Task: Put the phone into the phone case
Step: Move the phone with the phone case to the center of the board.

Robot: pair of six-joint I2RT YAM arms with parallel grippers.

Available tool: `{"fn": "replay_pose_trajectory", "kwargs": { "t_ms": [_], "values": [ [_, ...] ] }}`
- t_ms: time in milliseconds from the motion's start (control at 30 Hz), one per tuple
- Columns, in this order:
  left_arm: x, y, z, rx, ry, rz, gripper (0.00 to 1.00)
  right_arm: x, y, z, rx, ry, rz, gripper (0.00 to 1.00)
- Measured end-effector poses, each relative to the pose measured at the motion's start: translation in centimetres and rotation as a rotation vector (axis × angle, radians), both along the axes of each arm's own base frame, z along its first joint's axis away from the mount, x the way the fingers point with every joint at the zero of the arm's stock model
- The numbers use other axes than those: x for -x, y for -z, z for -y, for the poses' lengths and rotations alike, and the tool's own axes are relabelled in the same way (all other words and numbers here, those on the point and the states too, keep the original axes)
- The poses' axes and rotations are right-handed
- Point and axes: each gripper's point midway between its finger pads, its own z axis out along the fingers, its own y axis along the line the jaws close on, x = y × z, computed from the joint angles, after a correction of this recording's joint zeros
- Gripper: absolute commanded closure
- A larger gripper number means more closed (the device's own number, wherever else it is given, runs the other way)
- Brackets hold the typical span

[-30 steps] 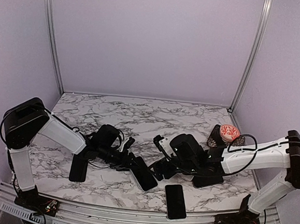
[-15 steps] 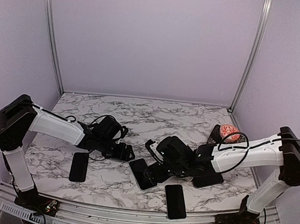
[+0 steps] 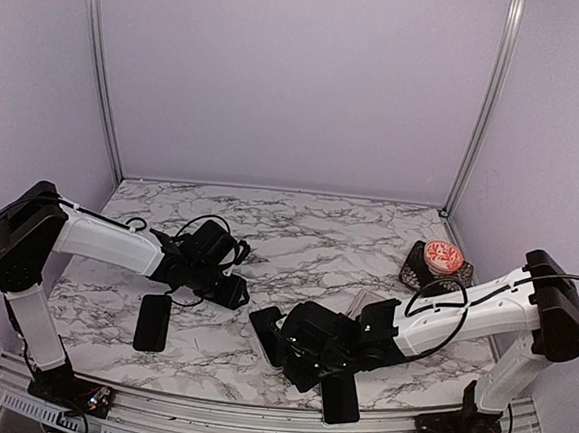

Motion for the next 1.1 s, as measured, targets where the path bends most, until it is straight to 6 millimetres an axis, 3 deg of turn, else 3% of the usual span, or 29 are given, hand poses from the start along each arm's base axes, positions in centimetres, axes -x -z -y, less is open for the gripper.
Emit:
{"fn": "replay_pose_trajectory", "kwargs": {
  "t_ms": [200, 333, 600, 833, 900, 1033, 1100],
  "values": [
    [-1.1, 0.8, 0.8, -0.043, 0.048, 0.033, 0.67, -0.3, 3.0, 0.0, 0.086, 0.022, -0.031, 0.93],
    [-1.3, 1.7, 1.1, -0.057, 0.067, 0.026, 0.68, -1.2, 2.8, -1.4, 0.07, 0.033, -0.027, 0.95],
    [-1.1, 1.8, 1.4, -0.046, 0.089, 0.02, 0.71, -3.4, 2.8, -1.2, 0.047, 0.084, -0.023, 0.95],
    [-1.1, 1.8, 1.5, -0.036, 0.1, 0.016, 0.71, -3.5, 2.8, -1.5, 0.041, 0.072, -0.025, 0.95],
    [-1.1, 1.8, 1.4, -0.038, 0.098, 0.017, 0.7, -3.4, 2.8, -1.4, 0.042, 0.068, -0.025, 0.89],
    [-1.3, 1.6, 1.1, -0.053, 0.092, 0.03, 0.67, -3.2, 2.3, -1.5, 0.038, 0.035, -0.02, 0.6],
    [-1.6, 1.3, 0.8, -0.065, 0.082, 0.042, 0.67, -2.7, 0.8, -1.6, 0.009, -0.006, -0.018, 0.49]
  ]
}}
